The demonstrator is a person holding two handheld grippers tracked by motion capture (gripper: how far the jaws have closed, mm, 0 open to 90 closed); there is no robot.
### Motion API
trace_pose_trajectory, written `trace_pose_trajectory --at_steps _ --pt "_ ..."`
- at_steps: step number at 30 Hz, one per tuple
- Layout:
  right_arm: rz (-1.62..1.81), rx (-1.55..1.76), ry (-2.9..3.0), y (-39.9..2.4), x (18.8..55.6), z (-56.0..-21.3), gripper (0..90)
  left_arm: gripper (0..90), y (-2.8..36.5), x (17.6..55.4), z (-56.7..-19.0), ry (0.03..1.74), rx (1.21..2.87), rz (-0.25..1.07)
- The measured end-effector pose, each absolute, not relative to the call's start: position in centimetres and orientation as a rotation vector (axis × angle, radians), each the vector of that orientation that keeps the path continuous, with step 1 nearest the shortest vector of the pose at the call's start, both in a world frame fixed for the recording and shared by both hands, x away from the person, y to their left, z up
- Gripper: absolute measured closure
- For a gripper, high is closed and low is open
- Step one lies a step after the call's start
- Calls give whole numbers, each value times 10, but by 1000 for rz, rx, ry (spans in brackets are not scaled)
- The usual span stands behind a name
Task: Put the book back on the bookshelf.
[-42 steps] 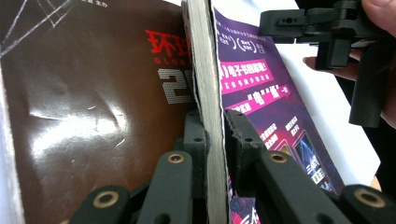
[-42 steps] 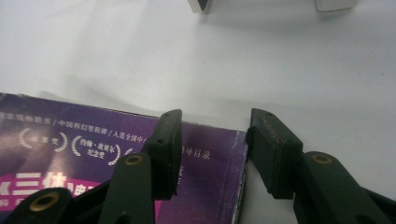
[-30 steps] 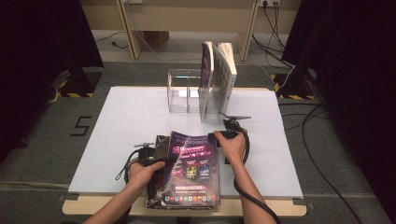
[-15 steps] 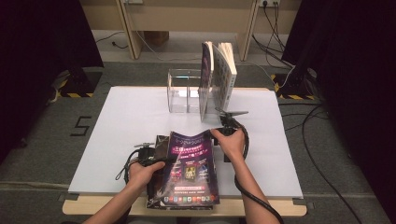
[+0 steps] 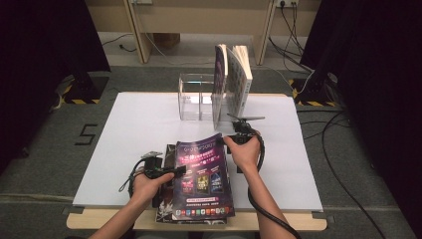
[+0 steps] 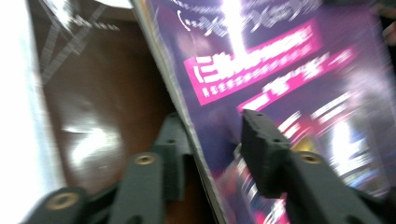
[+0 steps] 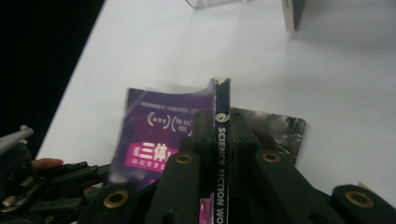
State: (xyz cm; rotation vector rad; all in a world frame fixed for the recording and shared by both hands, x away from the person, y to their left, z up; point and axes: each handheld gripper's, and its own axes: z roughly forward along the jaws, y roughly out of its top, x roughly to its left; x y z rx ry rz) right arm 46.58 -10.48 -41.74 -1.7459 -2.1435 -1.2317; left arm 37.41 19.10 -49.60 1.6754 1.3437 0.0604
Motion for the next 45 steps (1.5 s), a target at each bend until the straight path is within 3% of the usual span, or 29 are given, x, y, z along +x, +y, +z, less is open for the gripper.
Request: trace_pose_trajectory --at_steps 8,45 --pt "-1357 -1745 -2167 -109 455 -394 843 474 199 361 -486 1296 1657 179" --pt "-1739 -1786 -2314 -102 438 -324 843 419 209 360 -487 1341 1653 209"
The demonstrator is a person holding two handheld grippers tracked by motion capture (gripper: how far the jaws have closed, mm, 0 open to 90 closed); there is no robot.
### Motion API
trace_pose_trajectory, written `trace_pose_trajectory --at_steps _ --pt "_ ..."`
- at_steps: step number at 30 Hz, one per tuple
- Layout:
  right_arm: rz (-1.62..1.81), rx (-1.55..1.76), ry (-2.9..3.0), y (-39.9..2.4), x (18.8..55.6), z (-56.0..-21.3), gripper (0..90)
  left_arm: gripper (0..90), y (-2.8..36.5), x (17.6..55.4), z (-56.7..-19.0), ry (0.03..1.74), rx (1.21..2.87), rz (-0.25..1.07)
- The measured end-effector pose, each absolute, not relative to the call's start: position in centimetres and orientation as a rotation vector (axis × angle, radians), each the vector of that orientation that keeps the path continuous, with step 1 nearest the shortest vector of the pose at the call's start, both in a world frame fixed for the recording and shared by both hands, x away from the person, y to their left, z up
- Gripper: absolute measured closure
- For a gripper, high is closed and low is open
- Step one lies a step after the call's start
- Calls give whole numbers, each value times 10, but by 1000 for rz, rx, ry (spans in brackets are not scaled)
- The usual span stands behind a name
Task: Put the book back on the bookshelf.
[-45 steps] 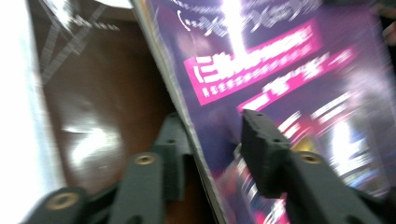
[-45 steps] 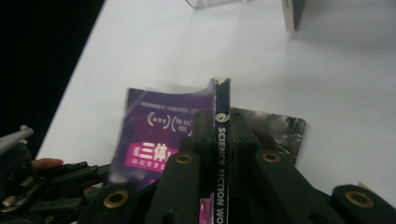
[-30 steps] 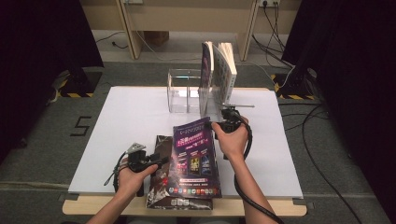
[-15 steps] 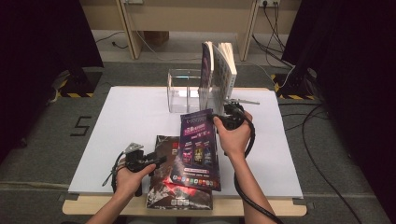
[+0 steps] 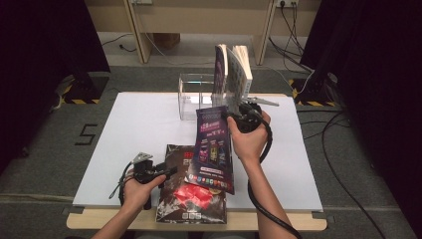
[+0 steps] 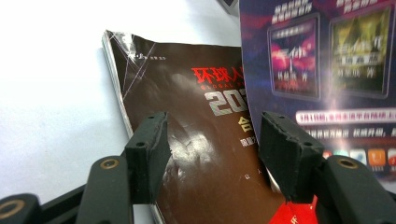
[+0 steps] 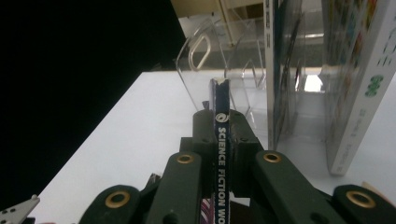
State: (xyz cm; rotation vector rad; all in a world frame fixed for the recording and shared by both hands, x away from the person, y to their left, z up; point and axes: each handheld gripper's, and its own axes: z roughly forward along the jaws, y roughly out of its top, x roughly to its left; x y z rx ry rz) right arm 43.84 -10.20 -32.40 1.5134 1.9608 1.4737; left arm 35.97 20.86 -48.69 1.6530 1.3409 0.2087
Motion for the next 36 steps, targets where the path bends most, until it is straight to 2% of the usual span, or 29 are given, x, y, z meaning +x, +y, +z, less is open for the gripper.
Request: trace_pose_trajectory --at_steps 36 --pt "1475 1384 1787 -85 442 -290 843 420 210 359 -486 1337 1647 207"
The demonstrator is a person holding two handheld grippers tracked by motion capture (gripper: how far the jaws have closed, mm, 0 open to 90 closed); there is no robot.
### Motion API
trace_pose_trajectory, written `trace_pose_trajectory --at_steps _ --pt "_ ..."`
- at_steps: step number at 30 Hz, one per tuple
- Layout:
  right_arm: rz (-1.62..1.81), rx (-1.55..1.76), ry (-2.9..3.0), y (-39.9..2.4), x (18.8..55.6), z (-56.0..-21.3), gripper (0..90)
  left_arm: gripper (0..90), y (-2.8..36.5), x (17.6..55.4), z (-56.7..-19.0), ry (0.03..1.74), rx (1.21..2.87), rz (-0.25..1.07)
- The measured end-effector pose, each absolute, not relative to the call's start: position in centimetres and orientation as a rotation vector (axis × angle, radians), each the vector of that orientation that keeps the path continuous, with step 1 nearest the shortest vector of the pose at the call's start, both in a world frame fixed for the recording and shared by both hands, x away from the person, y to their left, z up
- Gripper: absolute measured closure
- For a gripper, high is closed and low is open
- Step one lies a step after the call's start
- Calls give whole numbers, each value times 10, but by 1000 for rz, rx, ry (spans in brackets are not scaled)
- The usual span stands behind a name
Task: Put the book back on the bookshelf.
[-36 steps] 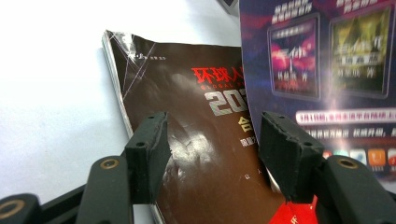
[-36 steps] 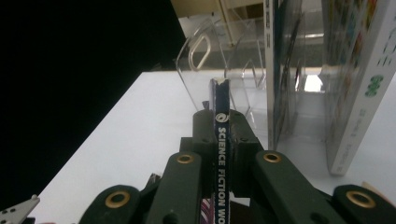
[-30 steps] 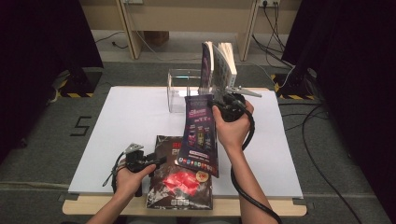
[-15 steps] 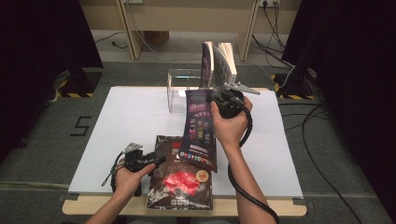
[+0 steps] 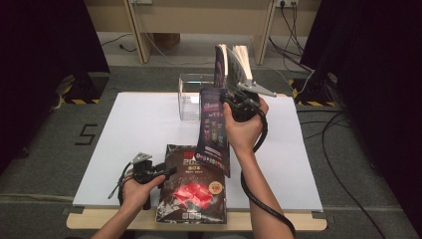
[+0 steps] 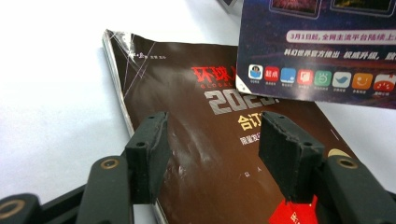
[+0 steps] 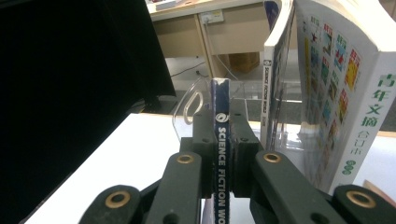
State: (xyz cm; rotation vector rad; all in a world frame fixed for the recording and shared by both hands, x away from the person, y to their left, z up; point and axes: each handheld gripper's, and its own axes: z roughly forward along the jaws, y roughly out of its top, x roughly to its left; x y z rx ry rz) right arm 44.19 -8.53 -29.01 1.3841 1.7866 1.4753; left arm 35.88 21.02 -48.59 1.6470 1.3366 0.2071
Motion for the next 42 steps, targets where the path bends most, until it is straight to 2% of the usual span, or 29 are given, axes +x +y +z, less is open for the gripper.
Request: trace_pose_trajectory --at_steps 42 --pt "1526 1341 1632 -79 467 -264 844 423 212 363 -489 1350 1640 204"
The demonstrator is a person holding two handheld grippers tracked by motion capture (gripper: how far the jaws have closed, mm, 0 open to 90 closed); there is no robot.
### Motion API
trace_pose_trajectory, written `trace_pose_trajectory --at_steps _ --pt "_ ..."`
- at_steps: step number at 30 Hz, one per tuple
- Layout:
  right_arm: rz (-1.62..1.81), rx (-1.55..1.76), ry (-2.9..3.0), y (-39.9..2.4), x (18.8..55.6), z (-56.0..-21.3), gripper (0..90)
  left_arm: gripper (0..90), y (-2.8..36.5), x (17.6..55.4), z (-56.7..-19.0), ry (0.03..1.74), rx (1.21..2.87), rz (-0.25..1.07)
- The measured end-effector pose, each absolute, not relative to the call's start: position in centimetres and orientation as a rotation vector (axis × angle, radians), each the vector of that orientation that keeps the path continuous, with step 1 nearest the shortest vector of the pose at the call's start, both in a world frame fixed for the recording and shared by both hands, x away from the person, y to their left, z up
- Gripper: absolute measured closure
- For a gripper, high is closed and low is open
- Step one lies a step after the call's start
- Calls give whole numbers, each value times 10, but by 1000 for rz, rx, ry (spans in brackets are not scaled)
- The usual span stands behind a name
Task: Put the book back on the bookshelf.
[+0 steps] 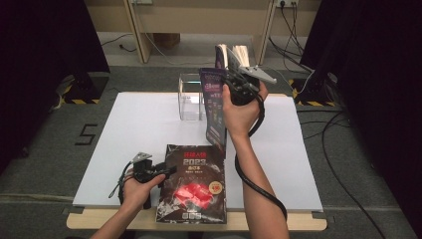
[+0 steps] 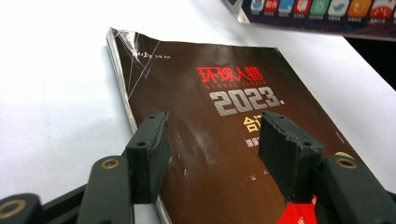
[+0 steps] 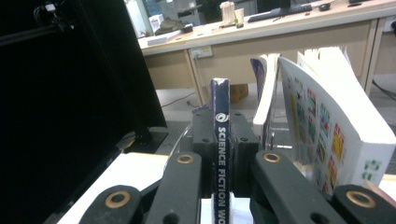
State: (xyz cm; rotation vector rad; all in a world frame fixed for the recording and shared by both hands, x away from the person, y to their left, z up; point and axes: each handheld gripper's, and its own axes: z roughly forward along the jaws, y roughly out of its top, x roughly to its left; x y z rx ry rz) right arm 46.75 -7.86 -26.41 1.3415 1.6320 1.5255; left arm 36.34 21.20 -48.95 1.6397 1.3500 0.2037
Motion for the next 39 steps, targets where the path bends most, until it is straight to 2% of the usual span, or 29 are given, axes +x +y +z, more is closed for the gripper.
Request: trace_pose_trajectory --at_steps 30,39 --pt "1491 1361 1553 -71 521 -251 843 425 208 365 -494 1347 1653 187" --pt "1468 1352 1493 -67 536 -257 843 427 206 365 -495 1332 1654 189"
